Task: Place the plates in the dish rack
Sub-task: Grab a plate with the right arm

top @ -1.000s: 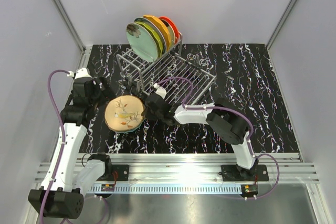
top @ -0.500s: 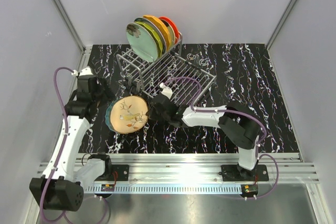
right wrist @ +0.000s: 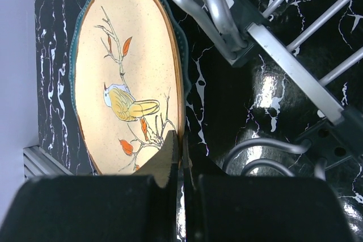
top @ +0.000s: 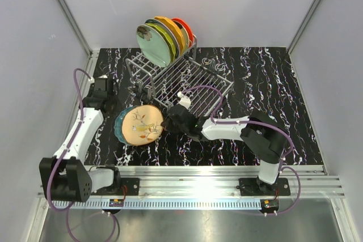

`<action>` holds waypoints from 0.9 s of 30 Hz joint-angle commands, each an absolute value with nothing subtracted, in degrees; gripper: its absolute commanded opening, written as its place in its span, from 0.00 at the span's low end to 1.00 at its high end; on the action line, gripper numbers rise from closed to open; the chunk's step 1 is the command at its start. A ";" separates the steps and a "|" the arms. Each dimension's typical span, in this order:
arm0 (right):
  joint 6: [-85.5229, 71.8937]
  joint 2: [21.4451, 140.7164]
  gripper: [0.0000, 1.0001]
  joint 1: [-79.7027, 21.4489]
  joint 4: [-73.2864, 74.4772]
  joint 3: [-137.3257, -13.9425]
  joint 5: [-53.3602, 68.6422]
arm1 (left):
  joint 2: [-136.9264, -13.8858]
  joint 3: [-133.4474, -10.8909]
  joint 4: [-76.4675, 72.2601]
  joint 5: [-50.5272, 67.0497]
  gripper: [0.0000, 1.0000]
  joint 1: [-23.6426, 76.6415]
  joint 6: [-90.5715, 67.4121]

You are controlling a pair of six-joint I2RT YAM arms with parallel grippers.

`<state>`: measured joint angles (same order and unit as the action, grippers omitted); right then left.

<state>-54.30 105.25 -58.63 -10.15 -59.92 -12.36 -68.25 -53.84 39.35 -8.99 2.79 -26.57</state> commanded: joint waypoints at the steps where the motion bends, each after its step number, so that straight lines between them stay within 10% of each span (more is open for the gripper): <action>1: -54.58 103.53 0.01 -59.50 -14.94 -59.24 -10.90 | -72.15 -54.49 38.41 -7.91 0.00 2.46 -26.98; 27: -55.90 104.41 0.24 -59.41 -18.72 -56.86 -9.93 | -86.75 -56.08 41.75 -9.31 0.00 2.64 -29.00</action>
<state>-55.90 105.25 -58.76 -15.38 -56.84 -9.89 -87.20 -54.39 41.34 -7.94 2.85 -28.32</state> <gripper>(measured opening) 0.224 0.002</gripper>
